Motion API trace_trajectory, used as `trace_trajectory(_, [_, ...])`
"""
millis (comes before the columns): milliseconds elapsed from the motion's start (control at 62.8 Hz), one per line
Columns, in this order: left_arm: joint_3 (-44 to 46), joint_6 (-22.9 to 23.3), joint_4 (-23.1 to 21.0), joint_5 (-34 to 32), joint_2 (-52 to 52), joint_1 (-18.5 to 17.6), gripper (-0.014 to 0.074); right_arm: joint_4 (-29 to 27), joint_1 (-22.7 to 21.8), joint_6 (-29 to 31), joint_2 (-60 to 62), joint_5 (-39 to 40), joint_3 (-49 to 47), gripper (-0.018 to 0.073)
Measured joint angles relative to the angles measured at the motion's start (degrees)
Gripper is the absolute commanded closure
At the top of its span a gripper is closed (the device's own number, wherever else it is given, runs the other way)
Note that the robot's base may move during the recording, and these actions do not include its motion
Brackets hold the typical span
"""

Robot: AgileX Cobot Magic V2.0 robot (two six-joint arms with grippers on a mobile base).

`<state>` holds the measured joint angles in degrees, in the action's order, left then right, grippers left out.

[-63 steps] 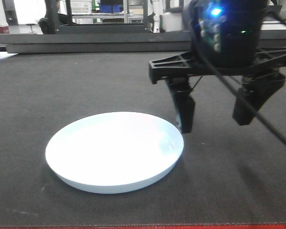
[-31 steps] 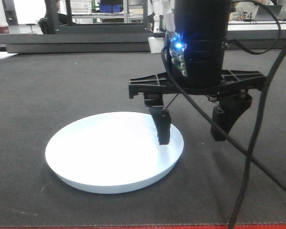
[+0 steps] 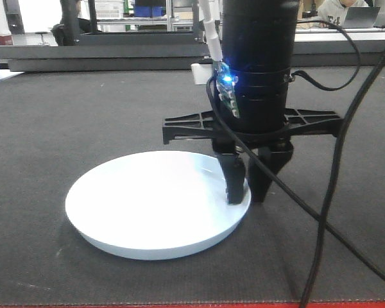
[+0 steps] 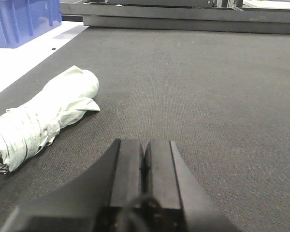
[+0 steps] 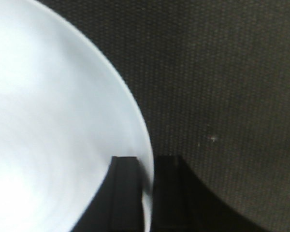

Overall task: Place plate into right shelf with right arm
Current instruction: 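Lower the right gripper onto the white plate's rim and close it, then lift the white plate off the table with the right gripper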

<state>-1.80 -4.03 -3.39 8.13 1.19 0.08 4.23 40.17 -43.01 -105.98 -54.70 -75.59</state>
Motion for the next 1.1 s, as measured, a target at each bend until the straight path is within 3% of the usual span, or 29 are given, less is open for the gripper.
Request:
trace_trajectory(271, [0.00,0.00,0.00,0.00,0.00,0.00,0.0643,-0.10,0.00,0.87,2.78,0.00,-0.14,0.0508])
trace_trajectory(653, [0.00,0.00,0.00,0.00,0.00,0.00,0.0643,5.43,-2.45,10.74,21.82,5.16,6.39,0.0508])
trace_trajectory(845, [0.00,0.00,0.00,0.00,0.00,0.00,0.0643,5.35,-8.32,20.68,34.62,17.22,18.04,0.0508])
trace_trajectory(1100, [0.00,0.00,0.00,0.00,0.00,0.00,0.0643,0.11,-21.23,31.36,48.23,35.02,33.32,0.0508])
